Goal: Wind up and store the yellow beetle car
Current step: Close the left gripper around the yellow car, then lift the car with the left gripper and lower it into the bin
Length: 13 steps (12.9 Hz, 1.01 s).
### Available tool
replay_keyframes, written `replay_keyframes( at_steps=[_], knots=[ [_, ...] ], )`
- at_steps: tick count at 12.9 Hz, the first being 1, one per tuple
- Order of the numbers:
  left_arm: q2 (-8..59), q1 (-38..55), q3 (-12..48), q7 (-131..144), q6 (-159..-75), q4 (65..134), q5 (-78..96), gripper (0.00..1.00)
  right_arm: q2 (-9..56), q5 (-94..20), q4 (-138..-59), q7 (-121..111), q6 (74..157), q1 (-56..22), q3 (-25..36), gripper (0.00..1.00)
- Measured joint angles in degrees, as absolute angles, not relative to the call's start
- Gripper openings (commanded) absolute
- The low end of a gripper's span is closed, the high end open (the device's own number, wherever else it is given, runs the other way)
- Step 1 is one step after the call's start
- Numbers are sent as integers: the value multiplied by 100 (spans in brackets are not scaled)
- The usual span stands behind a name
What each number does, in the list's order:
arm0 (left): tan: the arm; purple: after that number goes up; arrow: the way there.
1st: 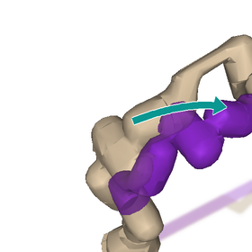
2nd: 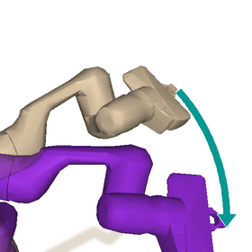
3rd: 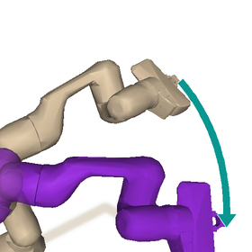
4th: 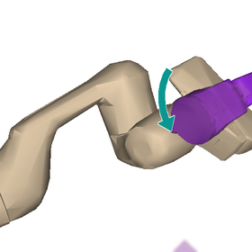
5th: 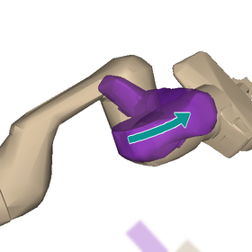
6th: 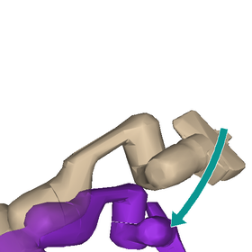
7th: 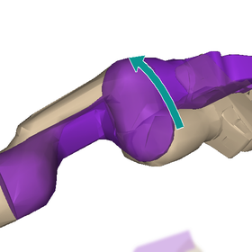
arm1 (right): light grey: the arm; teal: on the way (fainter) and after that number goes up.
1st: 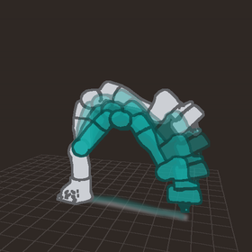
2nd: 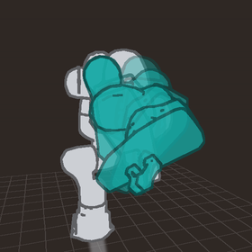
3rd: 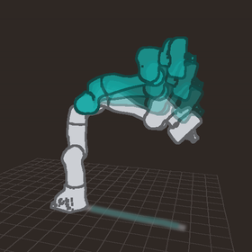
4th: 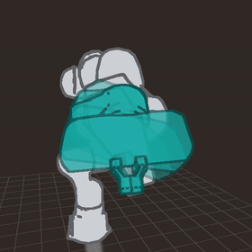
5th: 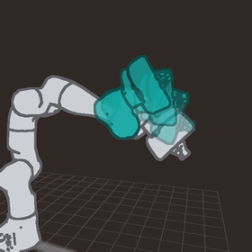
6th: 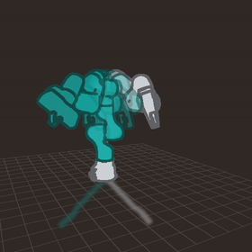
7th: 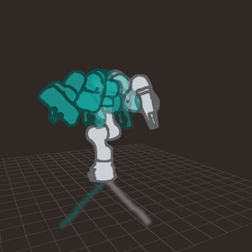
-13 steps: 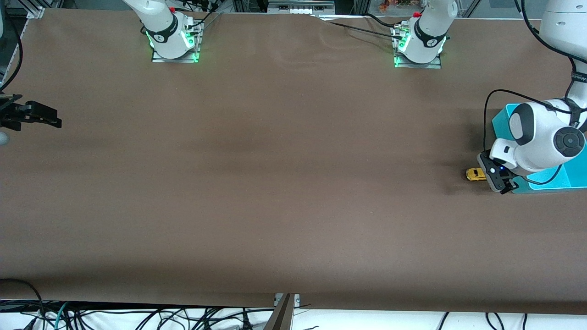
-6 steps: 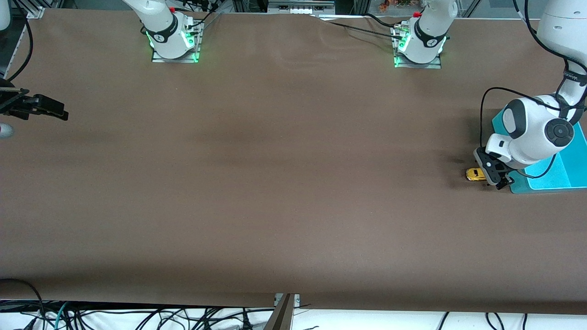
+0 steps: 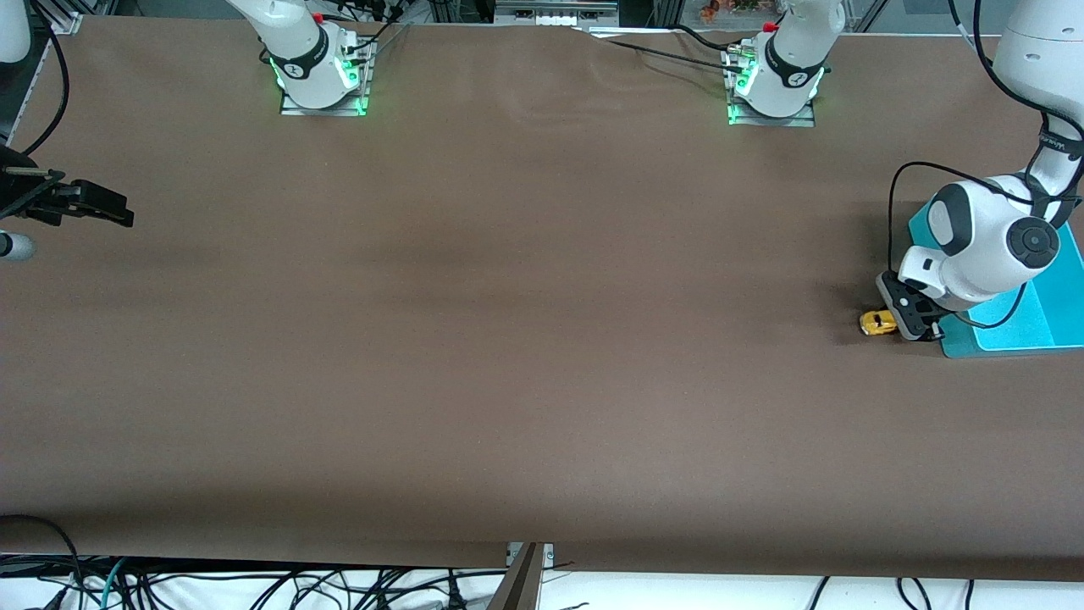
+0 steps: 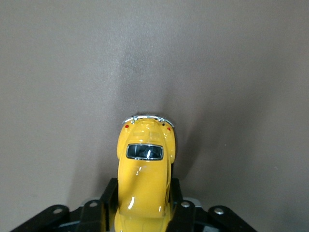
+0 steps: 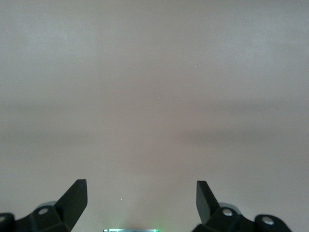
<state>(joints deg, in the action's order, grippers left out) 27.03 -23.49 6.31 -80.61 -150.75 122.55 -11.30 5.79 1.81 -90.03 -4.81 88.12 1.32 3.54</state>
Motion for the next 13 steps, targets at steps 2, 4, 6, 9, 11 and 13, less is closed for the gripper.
replay_keyframes(
  at_steps=[2, 4, 6, 9, 11, 13],
  knots=[
    [2688, -2349, 653, -8061, -15075, 12245, -1130, 9, 593, 181, -9003, -481, 8833, 135, 355, 100],
    [2591, -2357, 725, -8059, -14864, 12169, -1127, 9, 610, 181, -9003, -480, 8844, 138, 356, 100],
    [2349, -2359, 898, -8025, -14262, 11997, -1076, 9, 621, 182, -9003, -478, 8850, 139, 357, 100],
    [1911, -2350, 1078, -8023, -12711, 11417, -1022, 9, 622, 183, -9002, -476, 8855, 140, 357, 100],
    [1745, -2358, 1075, -8089, -11534, 10853, -1023, 9, 623, 183, -9000, -475, 8859, 140, 357, 100],
    [1654, -2475, 1014, -8488, -11033, 10571, -1028, 9, 623, 184, -8999, -475, 8862, 141, 357, 100]
  ],
)
